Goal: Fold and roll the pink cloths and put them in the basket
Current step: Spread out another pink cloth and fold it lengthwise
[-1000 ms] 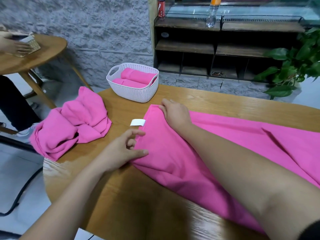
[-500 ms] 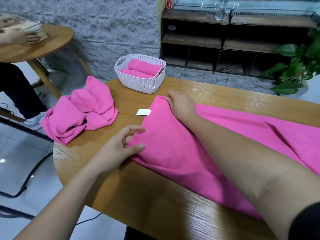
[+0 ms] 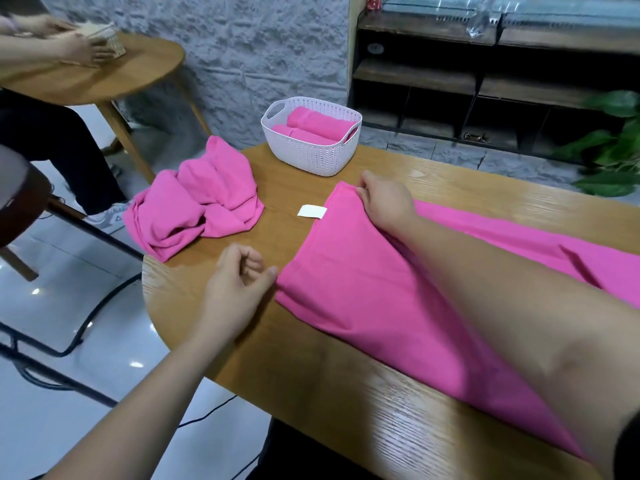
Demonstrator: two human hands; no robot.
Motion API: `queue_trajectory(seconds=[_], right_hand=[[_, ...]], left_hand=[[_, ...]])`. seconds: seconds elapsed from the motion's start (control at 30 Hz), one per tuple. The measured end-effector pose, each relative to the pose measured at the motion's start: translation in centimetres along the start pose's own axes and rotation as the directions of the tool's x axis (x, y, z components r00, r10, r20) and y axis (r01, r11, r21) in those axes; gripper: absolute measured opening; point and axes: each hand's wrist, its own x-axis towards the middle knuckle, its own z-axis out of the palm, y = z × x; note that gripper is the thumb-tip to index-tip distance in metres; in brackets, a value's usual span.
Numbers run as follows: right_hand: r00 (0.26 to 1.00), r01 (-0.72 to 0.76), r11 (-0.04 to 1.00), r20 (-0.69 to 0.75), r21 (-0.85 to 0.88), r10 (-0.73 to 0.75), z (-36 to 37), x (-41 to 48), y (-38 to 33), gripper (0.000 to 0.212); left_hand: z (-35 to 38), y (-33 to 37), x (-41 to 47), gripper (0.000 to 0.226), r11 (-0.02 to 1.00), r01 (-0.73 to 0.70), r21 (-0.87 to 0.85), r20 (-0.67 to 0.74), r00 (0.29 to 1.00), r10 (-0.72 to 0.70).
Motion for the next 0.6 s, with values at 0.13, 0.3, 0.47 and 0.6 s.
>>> queue_trajectory(seconds=[0.13,0.3,0.47,0.6], right_hand=[[0.995,-0.056,0.997,0.089,0.049,0.052,-0.7,0.2,0.0,0.029],[0.99,-0.09,0.991,0.117,0.1,0.078,-0.8,-0.4,0.0,0.034],[0.997,-0.044,0.997,0.06,0.062,0.04,0.3,-1.5,0.2,0.032],[0.998,-0.046,0.997,0.036,0.061,0.044,0.3,-1.6,0.2,0.032]], left_hand=[[0.1,0.0,-1.6,0.015,0.993,0.011,0.121,0.131,0.991,-0.027],[0.2,0.7,-1.9,0.045,0.999,0.01,0.044,0.187,0.982,-0.018],[0.5,0.6,-1.9,0.053,0.998,-0.027,0.057,0.224,0.974,0.014],[0.5,0.7,-2.1,0.04,1.0,-0.015,-0.003,0.246,0.969,0.016]])
